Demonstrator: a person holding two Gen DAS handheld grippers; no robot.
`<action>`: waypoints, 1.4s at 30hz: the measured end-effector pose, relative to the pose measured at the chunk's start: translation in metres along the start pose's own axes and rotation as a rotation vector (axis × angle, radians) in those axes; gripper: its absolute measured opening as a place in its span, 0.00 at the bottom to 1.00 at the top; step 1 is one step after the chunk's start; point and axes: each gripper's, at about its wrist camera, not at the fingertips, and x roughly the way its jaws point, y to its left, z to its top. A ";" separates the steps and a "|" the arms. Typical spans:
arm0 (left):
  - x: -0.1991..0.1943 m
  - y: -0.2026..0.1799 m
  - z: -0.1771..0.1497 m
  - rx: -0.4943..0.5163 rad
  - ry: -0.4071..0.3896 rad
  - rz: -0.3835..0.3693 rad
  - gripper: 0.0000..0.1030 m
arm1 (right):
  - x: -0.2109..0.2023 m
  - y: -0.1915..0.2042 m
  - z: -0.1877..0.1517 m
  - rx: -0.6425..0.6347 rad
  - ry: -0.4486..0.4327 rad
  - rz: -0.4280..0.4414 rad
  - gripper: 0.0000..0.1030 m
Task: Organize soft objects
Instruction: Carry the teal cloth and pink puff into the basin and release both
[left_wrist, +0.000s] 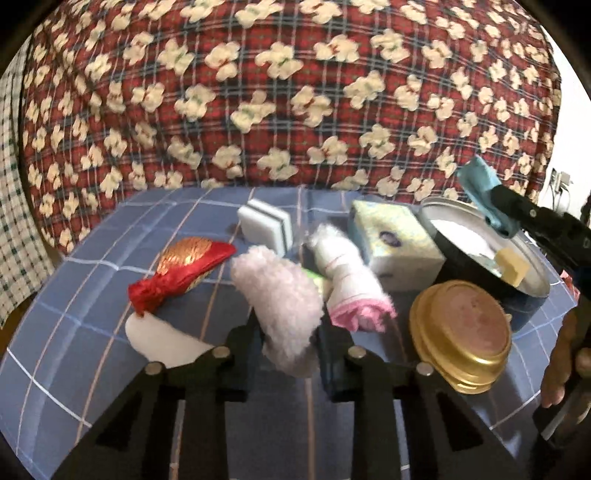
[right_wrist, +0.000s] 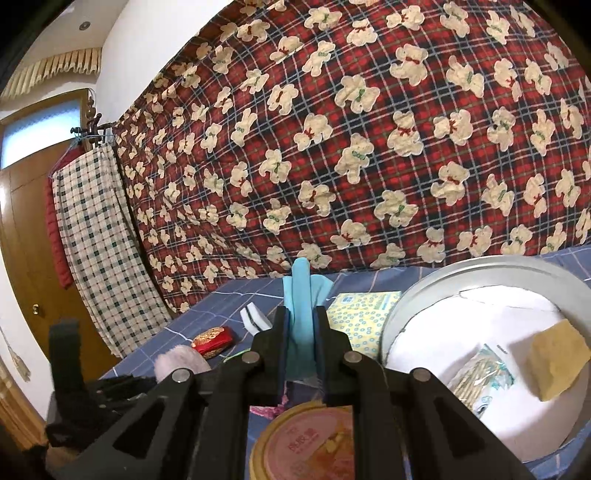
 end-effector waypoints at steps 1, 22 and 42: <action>-0.001 -0.003 0.000 0.003 -0.007 -0.003 0.24 | -0.001 -0.001 0.000 -0.005 -0.004 -0.006 0.14; -0.010 -0.134 0.046 0.156 -0.169 -0.224 0.24 | -0.073 -0.082 0.021 -0.037 -0.214 -0.312 0.14; 0.078 -0.250 0.062 0.197 -0.018 -0.283 0.24 | -0.067 -0.187 0.023 0.077 -0.050 -0.457 0.14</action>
